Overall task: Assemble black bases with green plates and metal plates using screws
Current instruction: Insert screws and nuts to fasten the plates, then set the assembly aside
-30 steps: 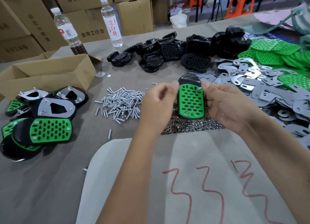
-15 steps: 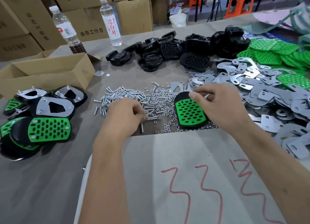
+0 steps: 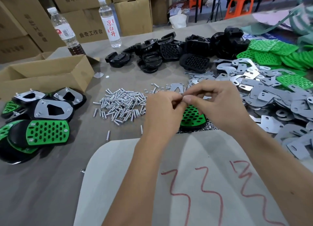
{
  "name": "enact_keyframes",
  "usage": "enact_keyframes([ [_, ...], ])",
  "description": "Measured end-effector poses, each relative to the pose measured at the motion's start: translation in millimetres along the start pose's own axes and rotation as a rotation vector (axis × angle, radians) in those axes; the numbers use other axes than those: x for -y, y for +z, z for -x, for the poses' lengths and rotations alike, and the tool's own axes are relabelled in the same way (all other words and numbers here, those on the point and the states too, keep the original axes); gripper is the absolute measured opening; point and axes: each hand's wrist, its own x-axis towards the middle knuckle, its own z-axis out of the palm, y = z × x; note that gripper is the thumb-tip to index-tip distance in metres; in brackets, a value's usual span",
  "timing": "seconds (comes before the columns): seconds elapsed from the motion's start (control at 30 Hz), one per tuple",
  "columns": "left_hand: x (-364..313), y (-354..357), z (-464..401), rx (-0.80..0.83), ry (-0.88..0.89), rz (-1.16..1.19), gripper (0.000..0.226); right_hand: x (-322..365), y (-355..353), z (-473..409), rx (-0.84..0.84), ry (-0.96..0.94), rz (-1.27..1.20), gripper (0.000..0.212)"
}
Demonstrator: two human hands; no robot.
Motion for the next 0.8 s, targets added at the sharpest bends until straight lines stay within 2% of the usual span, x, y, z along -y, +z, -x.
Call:
enact_keyframes([
  [0.13, -2, -1, 0, -0.047, -0.136, 0.106, 0.005, -4, -4, -3, -0.093, 0.060, -0.092, 0.014],
  [0.23, 2, 0, 1, -0.093, -0.255, -0.098, 0.028, -11, -11, -8, -0.270, 0.131, -0.211, 0.013],
  [0.3, -4, 4, 5, -0.062, -0.305, -0.191, 0.045, -18, -17, -10, -0.358, 0.196, -0.213, 0.012],
  [0.4, -15, 15, 8, -0.022, -0.324, -0.280, 0.059, -28, -20, -10, -0.335, 0.293, -0.134, 0.014],
  [0.47, -18, 17, 6, -0.003, -0.363, -0.285, 0.057, -33, -19, -10, -0.292, 0.355, -0.091, 0.015],
  [0.6, -15, 14, 2, 0.048, -0.473, -0.031, 0.052, -36, -20, -10, -0.311, 0.366, -0.008, 0.017],
  [0.7, -10, 12, 1, 0.040, -0.469, 0.175, 0.024, -34, -24, -10, -0.352, 0.314, -0.021, 0.016],
  [0.8, -8, 11, 1, -0.013, -0.489, 0.319, 0.013, -24, -23, -10, -0.321, 0.230, -0.126, 0.015],
])
